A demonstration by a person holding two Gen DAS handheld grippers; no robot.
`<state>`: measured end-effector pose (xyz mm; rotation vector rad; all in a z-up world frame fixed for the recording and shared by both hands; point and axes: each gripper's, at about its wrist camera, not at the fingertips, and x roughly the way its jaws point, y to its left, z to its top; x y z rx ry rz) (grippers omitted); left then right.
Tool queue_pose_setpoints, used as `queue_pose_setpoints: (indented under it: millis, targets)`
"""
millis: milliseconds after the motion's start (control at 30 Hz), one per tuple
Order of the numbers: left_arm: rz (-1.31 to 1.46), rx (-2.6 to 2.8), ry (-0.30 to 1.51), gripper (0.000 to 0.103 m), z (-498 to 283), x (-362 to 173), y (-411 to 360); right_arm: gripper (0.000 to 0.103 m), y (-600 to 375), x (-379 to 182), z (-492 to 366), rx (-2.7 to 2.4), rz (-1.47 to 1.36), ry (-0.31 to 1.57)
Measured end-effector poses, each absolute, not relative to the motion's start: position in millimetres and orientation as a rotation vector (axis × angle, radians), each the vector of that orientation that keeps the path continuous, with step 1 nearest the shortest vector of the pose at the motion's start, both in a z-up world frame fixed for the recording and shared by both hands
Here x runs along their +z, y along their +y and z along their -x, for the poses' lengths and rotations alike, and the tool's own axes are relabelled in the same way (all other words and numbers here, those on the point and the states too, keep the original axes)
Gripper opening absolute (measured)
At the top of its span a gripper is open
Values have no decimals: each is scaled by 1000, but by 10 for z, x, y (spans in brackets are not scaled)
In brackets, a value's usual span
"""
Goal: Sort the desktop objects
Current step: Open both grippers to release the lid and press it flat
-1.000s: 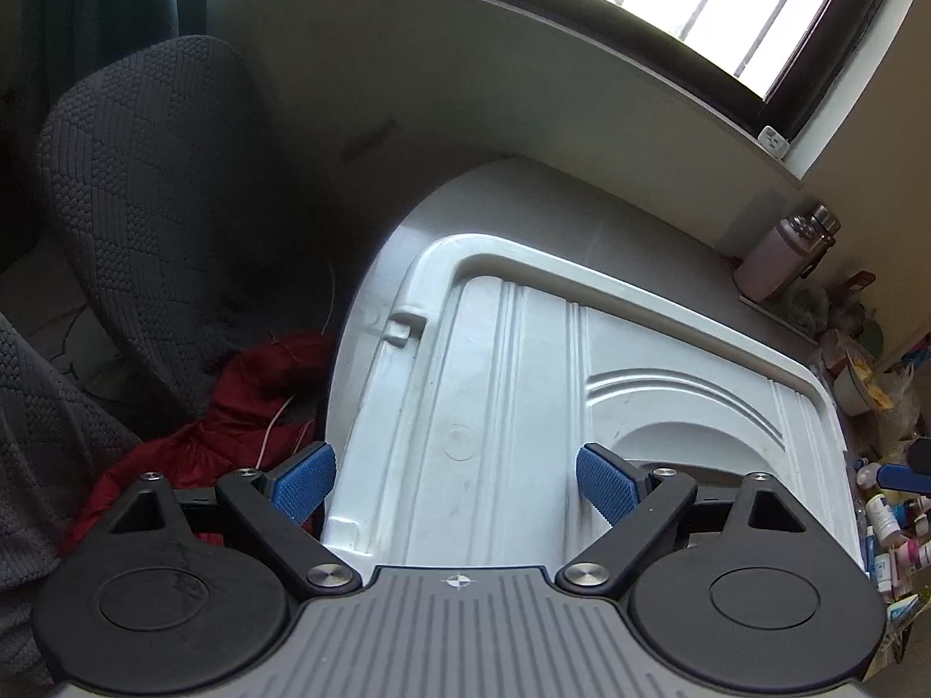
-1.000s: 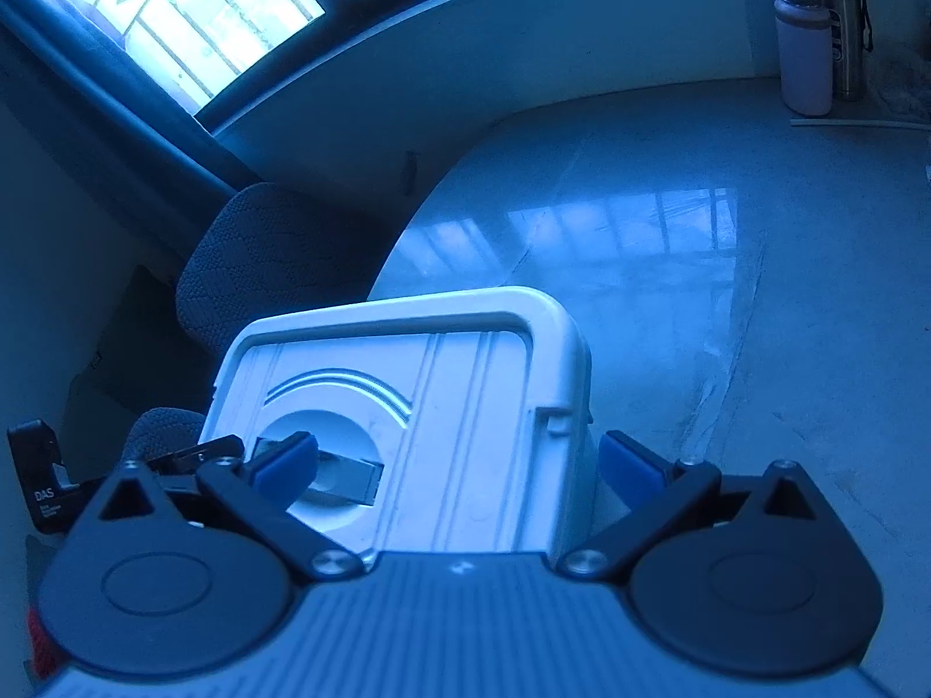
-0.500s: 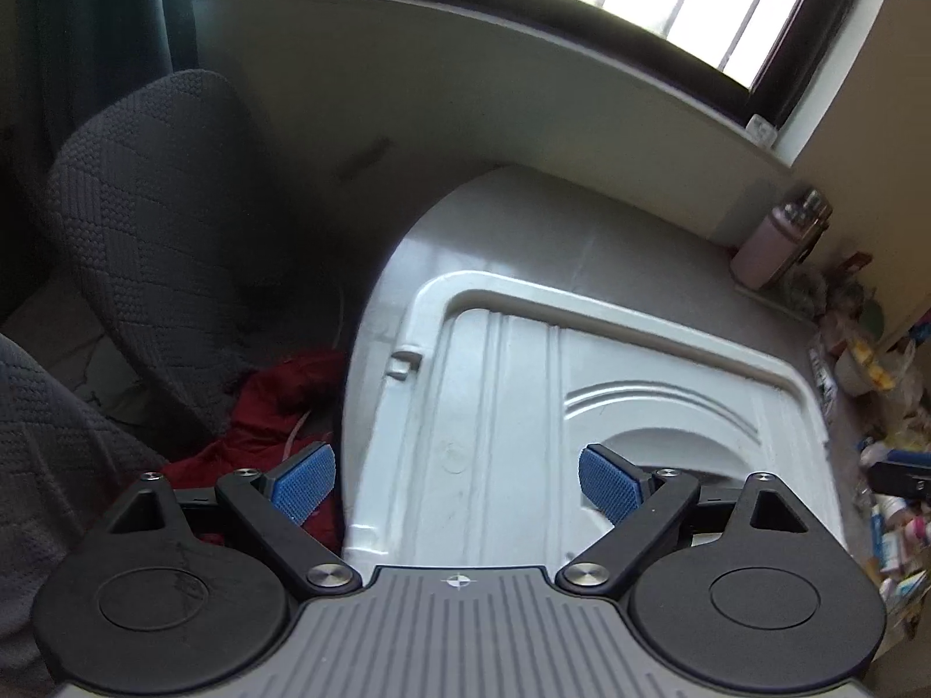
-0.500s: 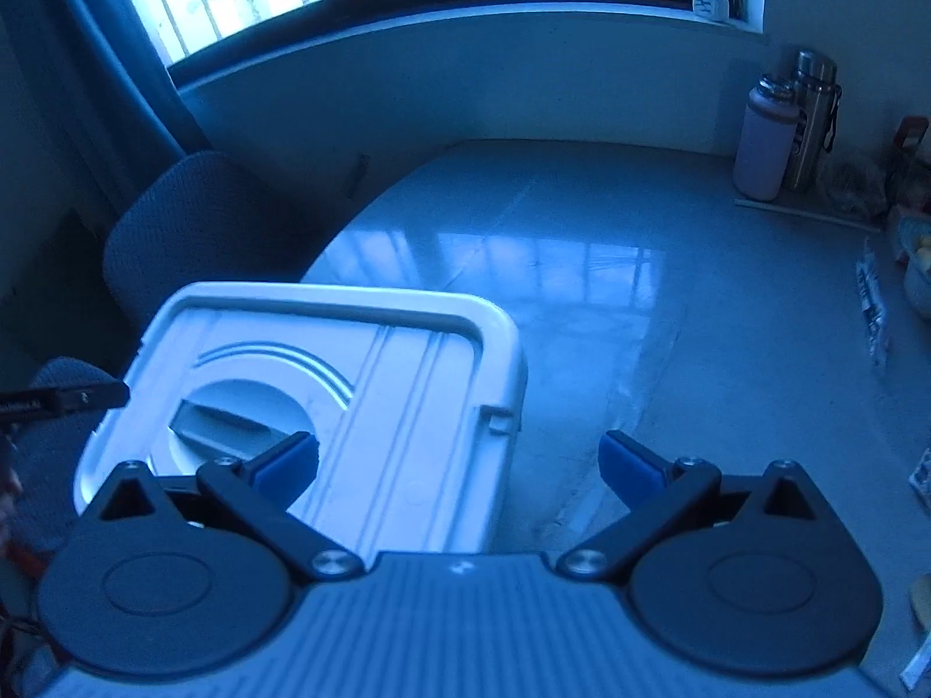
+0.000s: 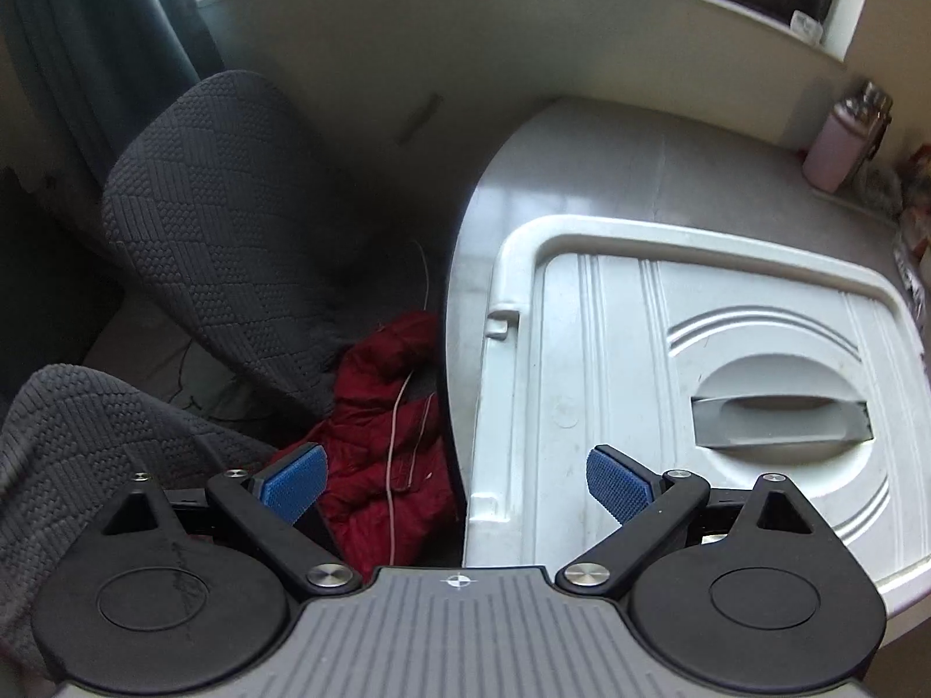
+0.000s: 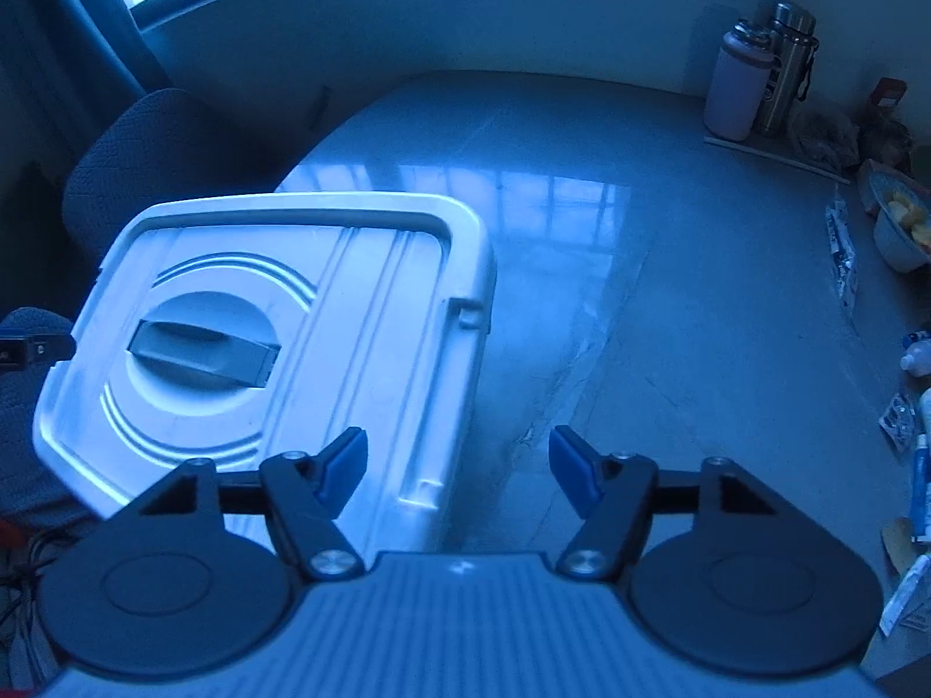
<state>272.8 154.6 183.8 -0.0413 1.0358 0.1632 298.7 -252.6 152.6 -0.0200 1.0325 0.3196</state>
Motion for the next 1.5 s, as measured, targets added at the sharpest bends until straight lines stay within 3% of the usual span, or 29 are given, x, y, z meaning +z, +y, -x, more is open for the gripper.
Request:
queue_pose_setpoints:
  millis: [700,833,1033,1133,1500]
  targets:
    - [37,164,1083,98,-2852,1740,1563,69,-2538,1355,-3064,258,-166,1107]
    - [41,172,1090,98,-2876,1758,1555,58,-2473,1407,-3056,271,-147,1106]
    - [83,183,1099,98,-2869,1734,1607,57,-2371,1416,-3039,295,-137,1114]
    - [77,178,1098,98,-2881,1729,1601,51,-2382,1423,-3035,284,-138,1106]
    - [94,105,1079,96,-2989,1702,1536,51,-2375,1417,-3055,266,-139,1089]
